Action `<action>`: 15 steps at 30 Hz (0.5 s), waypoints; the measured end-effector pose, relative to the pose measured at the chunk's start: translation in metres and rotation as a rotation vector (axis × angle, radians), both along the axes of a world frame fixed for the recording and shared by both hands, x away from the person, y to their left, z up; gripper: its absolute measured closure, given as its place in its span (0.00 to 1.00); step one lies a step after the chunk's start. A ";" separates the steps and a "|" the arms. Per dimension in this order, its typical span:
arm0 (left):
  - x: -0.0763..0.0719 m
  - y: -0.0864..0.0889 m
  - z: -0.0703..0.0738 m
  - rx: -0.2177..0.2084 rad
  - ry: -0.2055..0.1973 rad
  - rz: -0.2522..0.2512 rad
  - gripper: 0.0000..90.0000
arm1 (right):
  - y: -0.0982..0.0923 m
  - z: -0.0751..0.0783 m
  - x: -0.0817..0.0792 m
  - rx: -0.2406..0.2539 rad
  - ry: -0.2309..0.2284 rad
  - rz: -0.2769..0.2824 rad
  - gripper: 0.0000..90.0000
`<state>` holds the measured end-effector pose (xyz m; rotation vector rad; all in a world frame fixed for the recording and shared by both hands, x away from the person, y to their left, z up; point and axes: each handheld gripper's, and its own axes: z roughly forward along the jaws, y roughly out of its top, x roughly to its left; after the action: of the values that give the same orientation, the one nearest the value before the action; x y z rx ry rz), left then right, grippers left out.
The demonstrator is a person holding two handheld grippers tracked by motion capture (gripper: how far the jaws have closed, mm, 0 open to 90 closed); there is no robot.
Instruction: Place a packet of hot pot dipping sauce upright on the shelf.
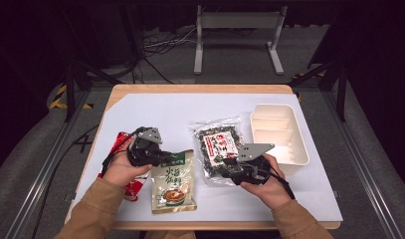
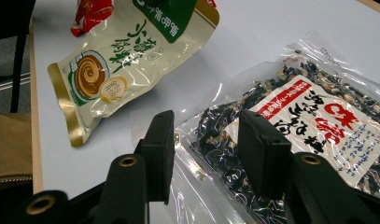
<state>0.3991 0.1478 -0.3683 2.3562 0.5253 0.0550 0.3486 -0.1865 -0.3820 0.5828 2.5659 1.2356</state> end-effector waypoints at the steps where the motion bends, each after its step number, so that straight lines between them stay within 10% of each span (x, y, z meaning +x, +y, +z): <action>1: -0.003 0.000 0.004 -0.004 -0.008 -0.008 0.90 | 0.000 0.001 0.000 0.001 -0.002 0.000 0.63; 15: -0.032 -0.008 0.035 0.006 -0.125 -0.077 0.91 | -0.003 0.011 -0.004 0.024 -0.016 0.012 0.63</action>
<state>0.3669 0.1401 -0.3337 2.3585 0.3738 0.1678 0.3445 -0.1896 -0.3707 0.5602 2.5481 1.2720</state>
